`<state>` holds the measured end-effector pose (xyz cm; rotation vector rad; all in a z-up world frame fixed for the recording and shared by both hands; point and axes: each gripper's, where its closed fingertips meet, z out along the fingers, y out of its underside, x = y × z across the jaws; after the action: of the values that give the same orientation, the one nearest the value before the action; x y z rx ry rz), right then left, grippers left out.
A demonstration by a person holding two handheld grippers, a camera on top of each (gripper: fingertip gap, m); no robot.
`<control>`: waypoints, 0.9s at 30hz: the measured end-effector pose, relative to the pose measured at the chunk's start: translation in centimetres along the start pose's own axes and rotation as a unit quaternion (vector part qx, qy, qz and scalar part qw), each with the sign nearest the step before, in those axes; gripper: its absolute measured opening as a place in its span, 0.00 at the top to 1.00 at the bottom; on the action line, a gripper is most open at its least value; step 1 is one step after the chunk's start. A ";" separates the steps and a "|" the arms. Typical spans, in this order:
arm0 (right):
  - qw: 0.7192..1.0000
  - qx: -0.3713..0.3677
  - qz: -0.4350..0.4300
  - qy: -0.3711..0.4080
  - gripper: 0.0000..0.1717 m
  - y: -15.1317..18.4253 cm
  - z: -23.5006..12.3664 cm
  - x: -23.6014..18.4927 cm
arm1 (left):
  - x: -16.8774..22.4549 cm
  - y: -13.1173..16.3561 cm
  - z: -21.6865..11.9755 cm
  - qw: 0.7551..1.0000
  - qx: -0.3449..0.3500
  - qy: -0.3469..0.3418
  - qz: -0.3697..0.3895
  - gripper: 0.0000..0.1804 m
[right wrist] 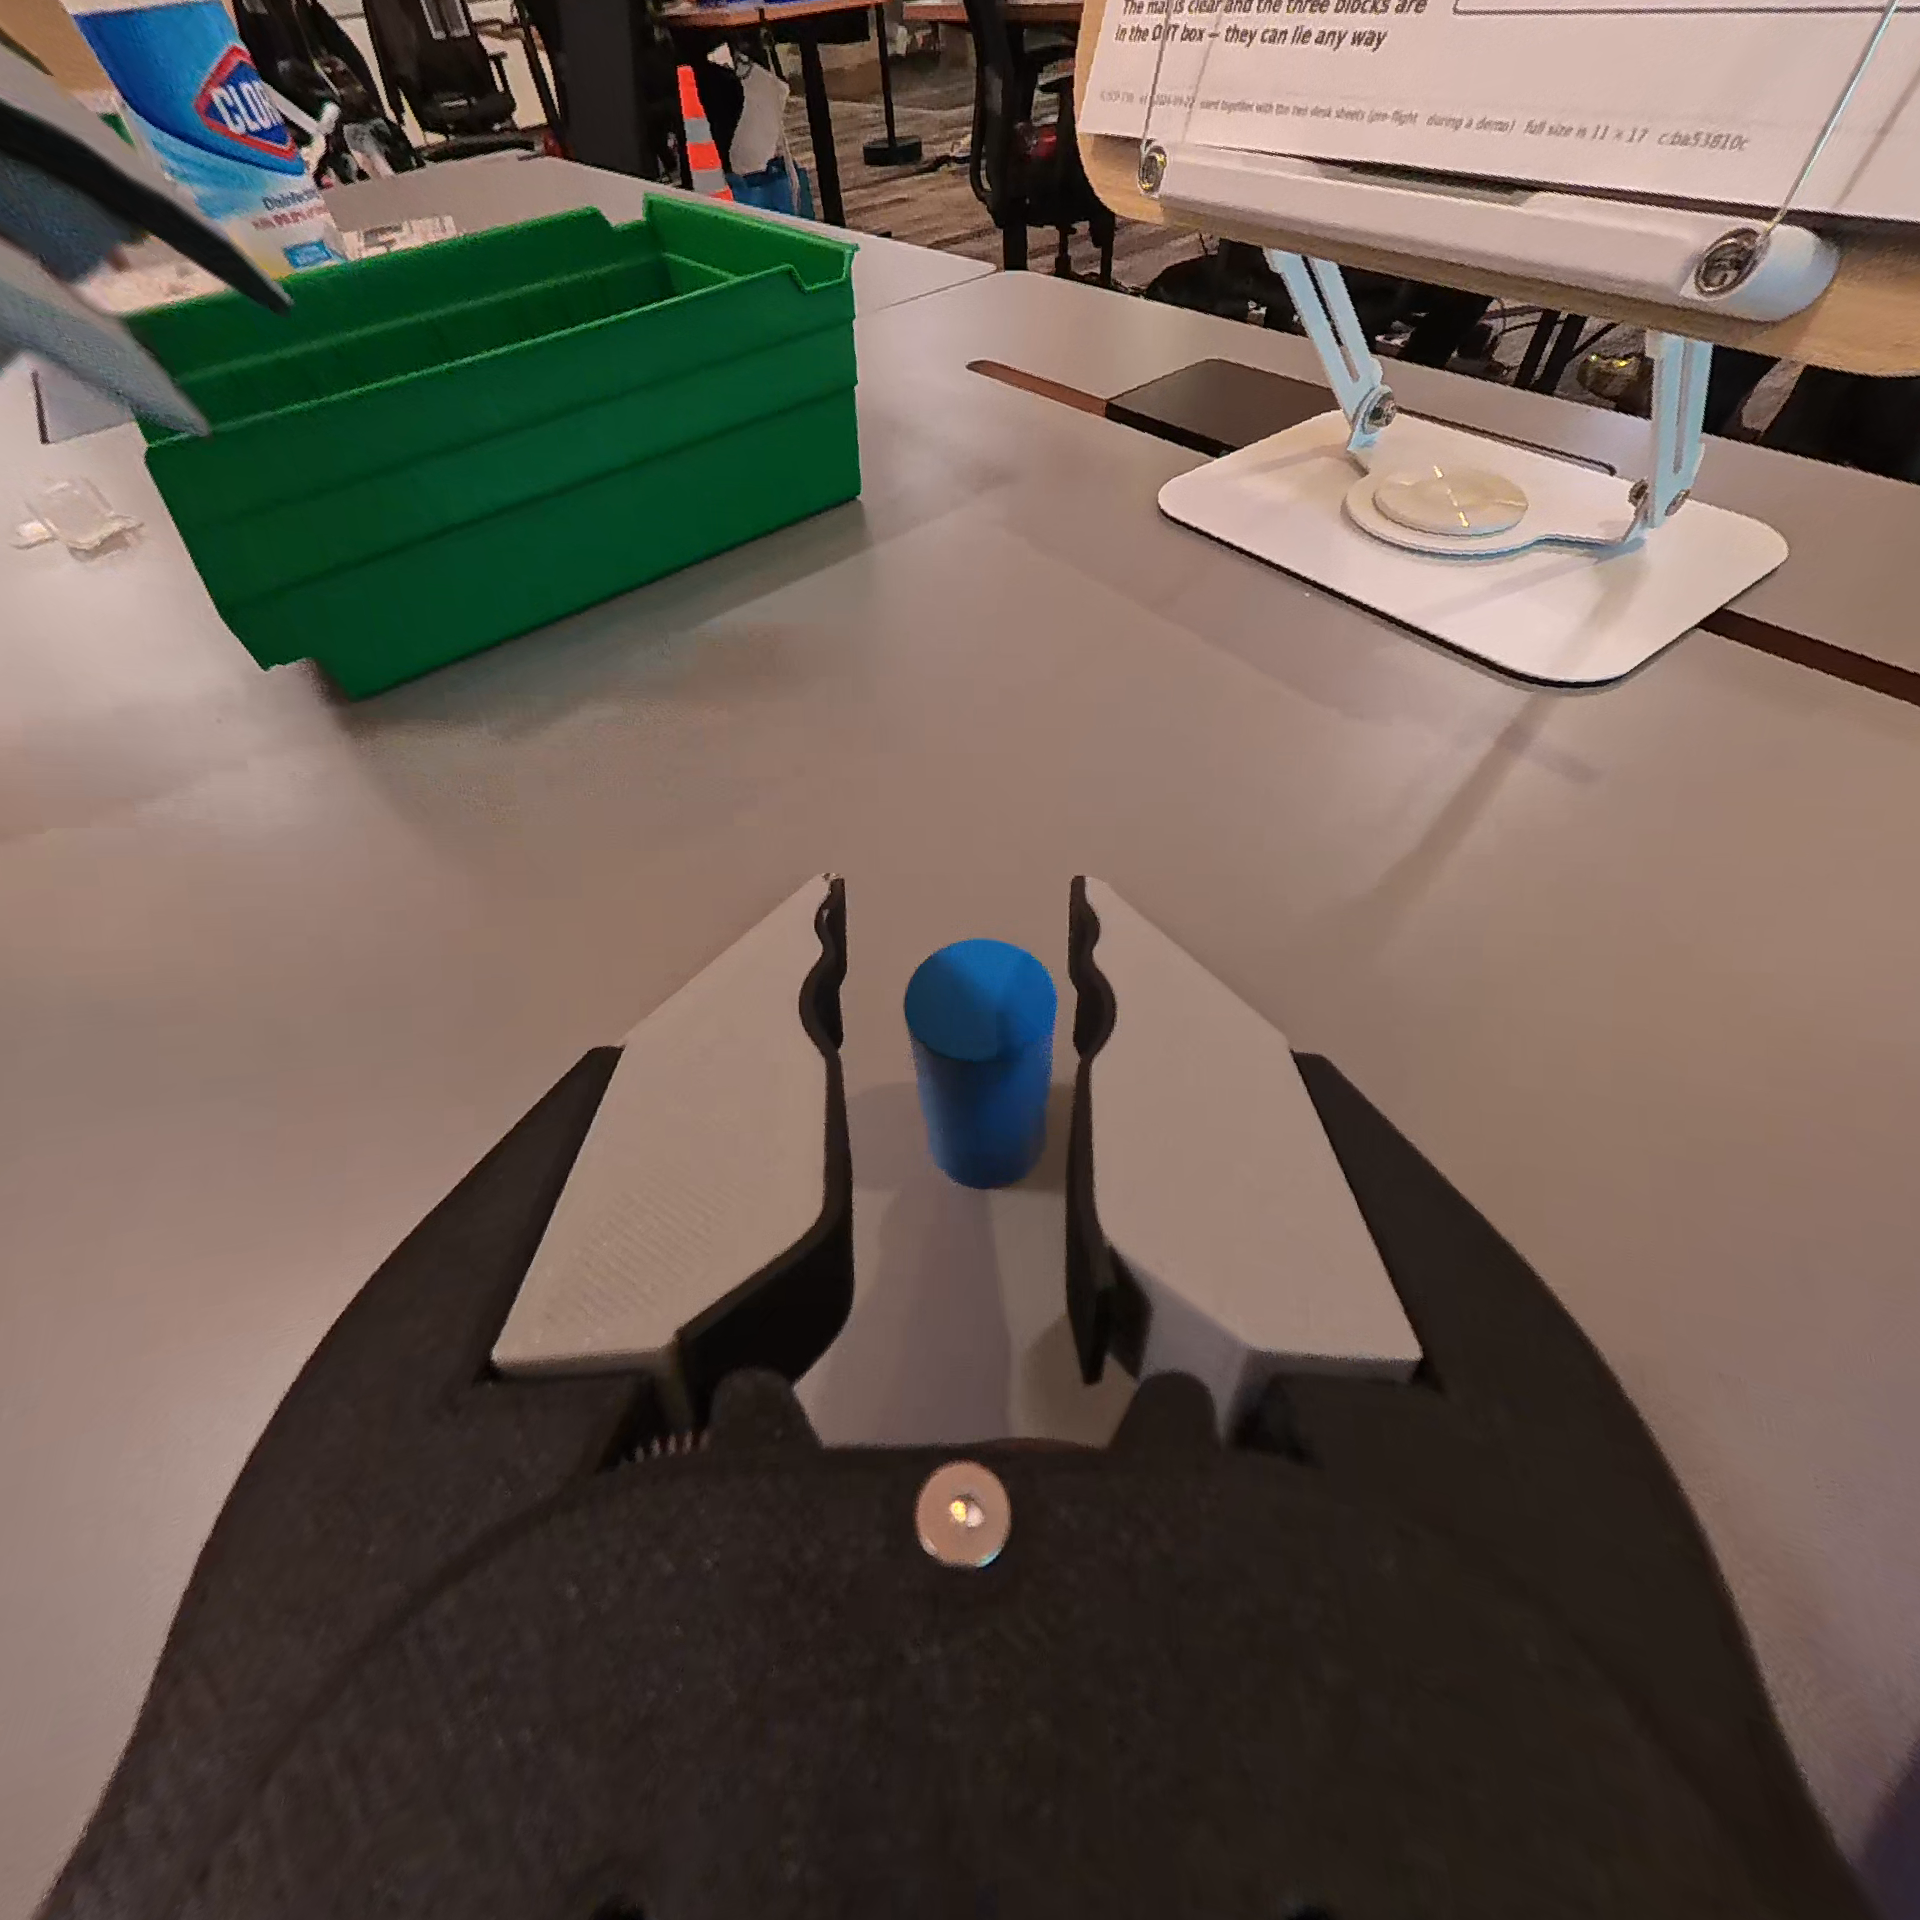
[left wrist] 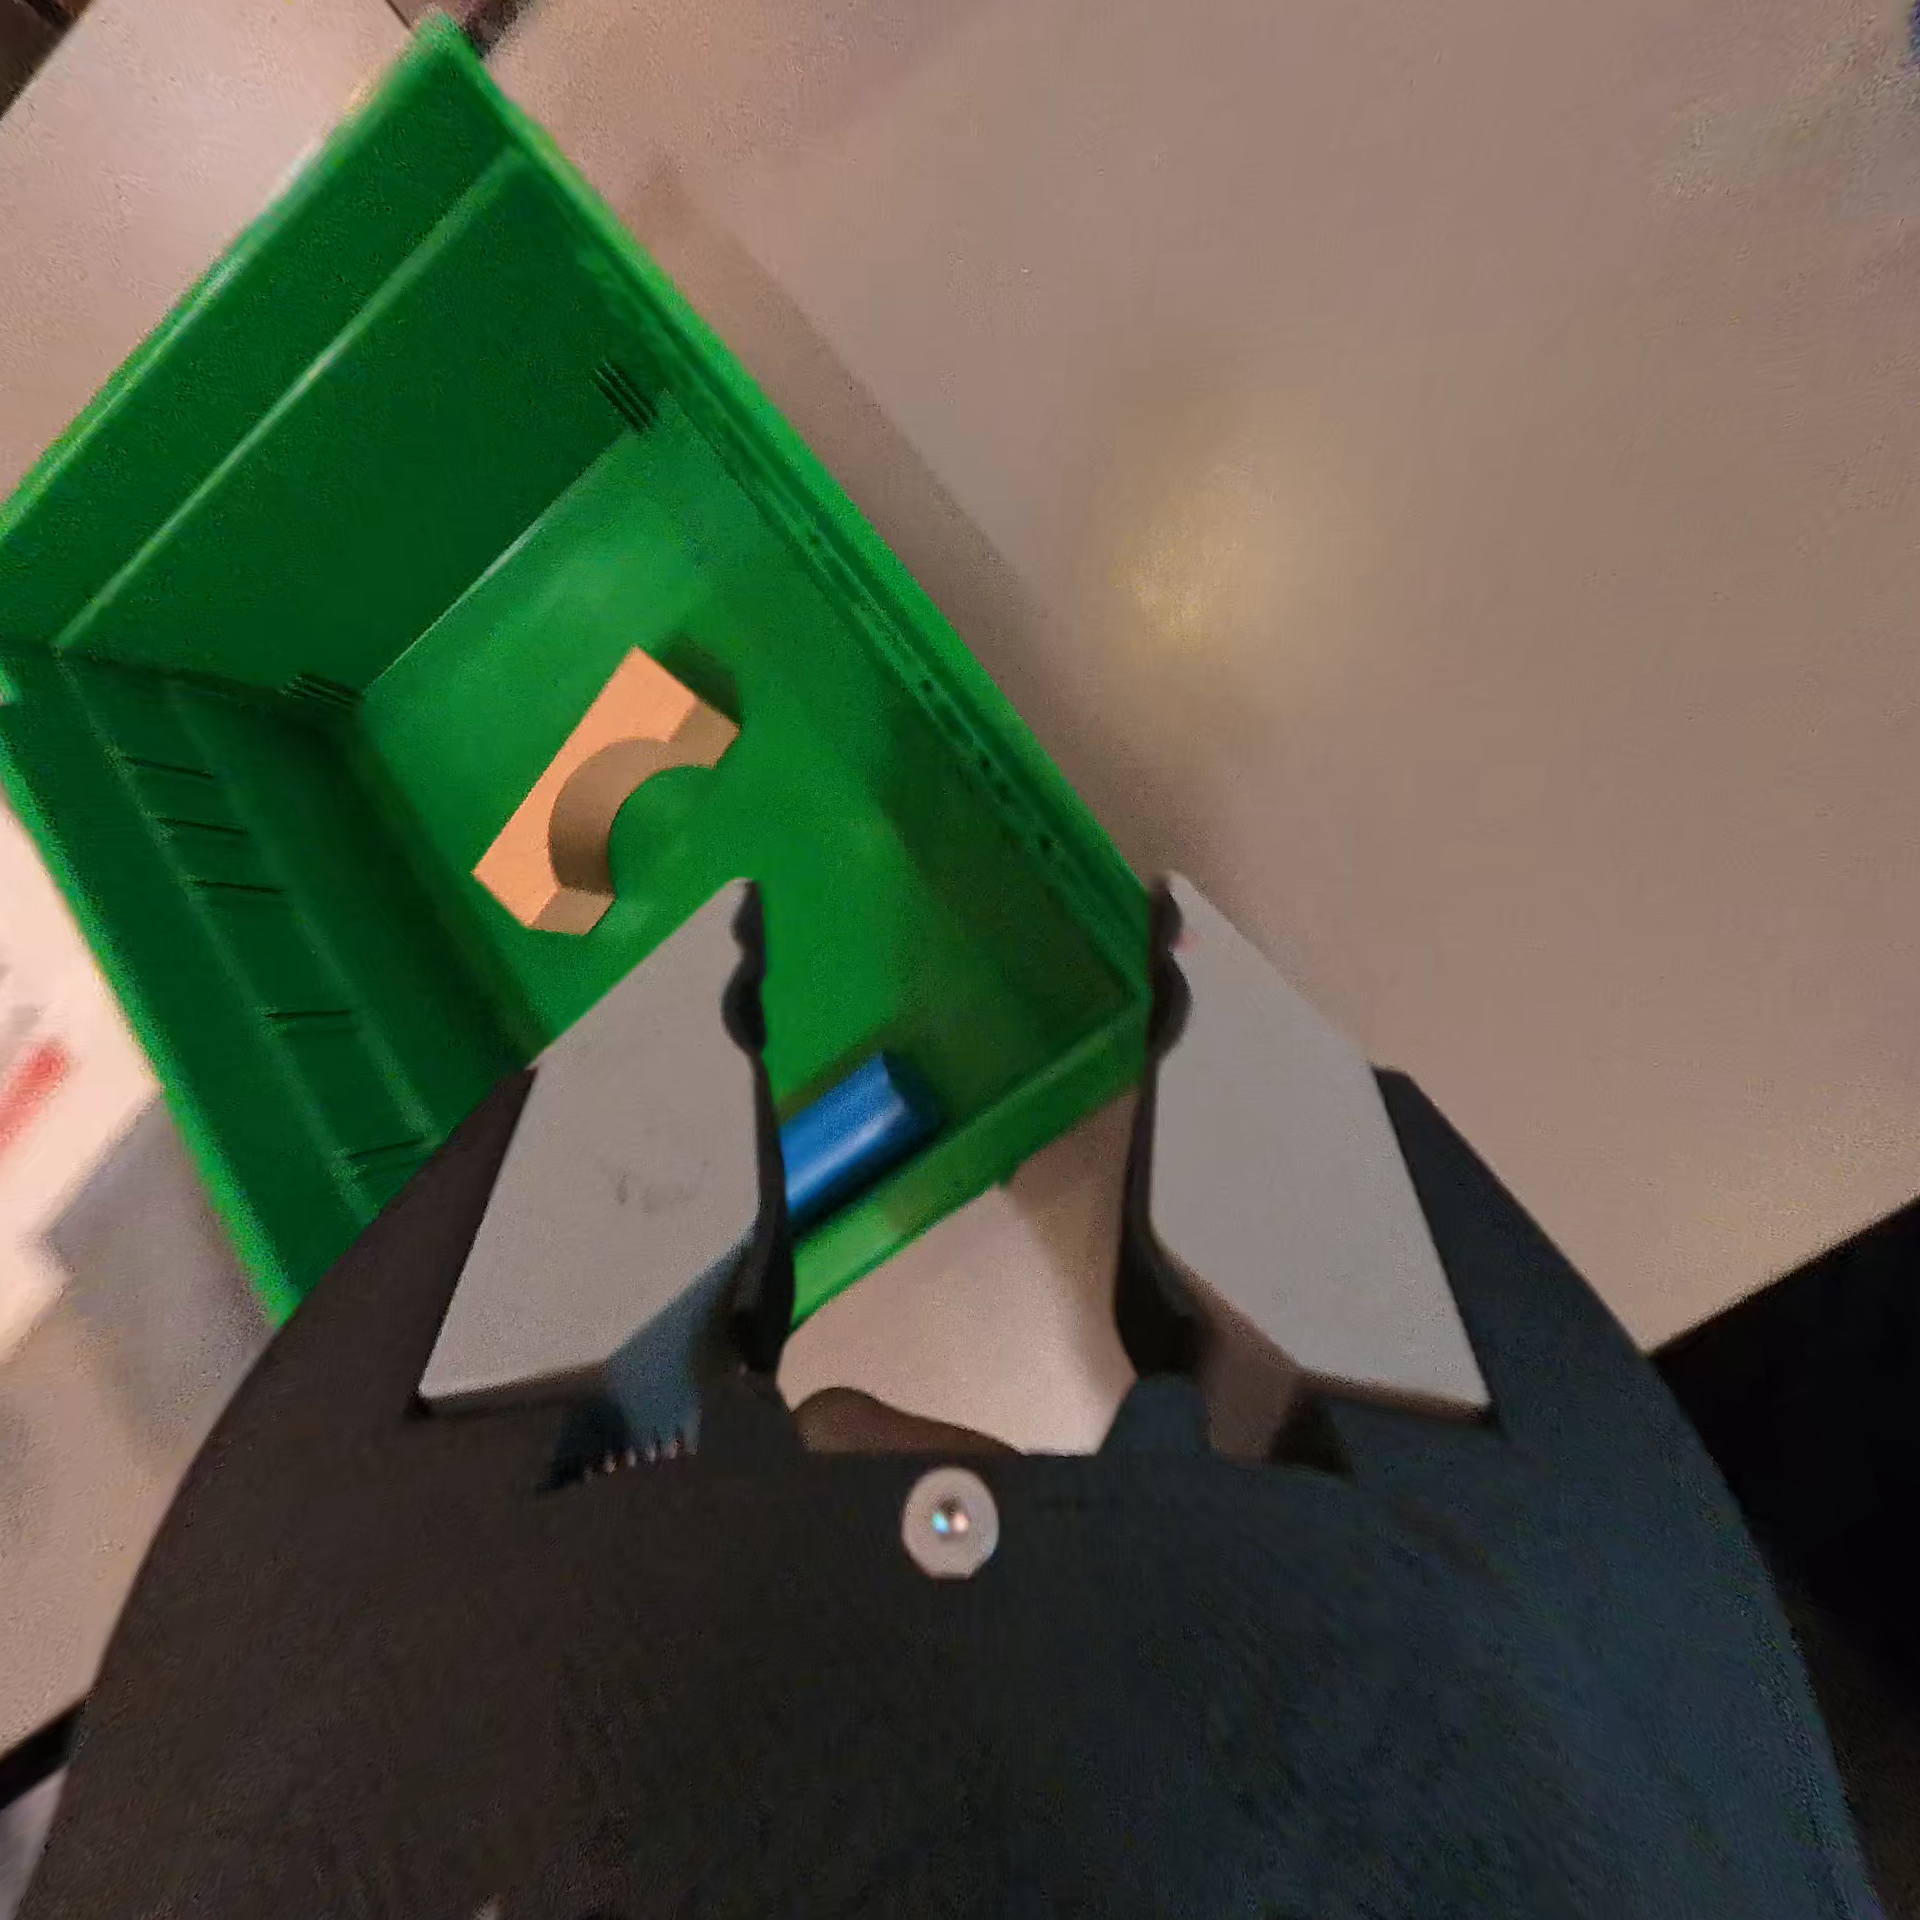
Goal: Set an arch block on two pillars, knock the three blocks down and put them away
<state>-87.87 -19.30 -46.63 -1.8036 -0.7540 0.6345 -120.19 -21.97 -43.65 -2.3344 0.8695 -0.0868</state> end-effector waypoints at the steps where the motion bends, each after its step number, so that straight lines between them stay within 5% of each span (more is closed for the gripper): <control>1: 1.000 0.000 -0.001 0.000 0.77 0.0 0.0 -0.1 | -0.8 0.1 0.2 0.999 0.012 0.022 -0.046 0.75; 7: 1.000 -0.005 -0.003 -0.002 0.77 0.3 0.2 -0.2 | -6.1 3.8 1.6 0.993 -0.055 -0.025 -0.099 0.67; 15: 1.000 -0.016 -0.011 -0.003 0.77 0.6 0.5 -0.3 | -6.4 10.3 5.1 0.967 -0.242 -0.038 -0.071 0.49; 23: 1.000 -0.013 -0.007 -0.005 0.77 0.5 0.4 -0.4 | -11.4 9.1 4.3 0.959 -0.227 -0.152 -0.072 0.56; 27: 1.000 -0.013 -0.011 -0.006 0.77 0.4 0.4 -0.5 | -10.6 8.8 3.7 0.965 -0.211 -0.111 -0.109 0.56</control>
<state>-88.42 -19.56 -47.13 -1.8147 -0.7937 0.6239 -132.47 -18.58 -50.20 -2.7626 0.5567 0.2906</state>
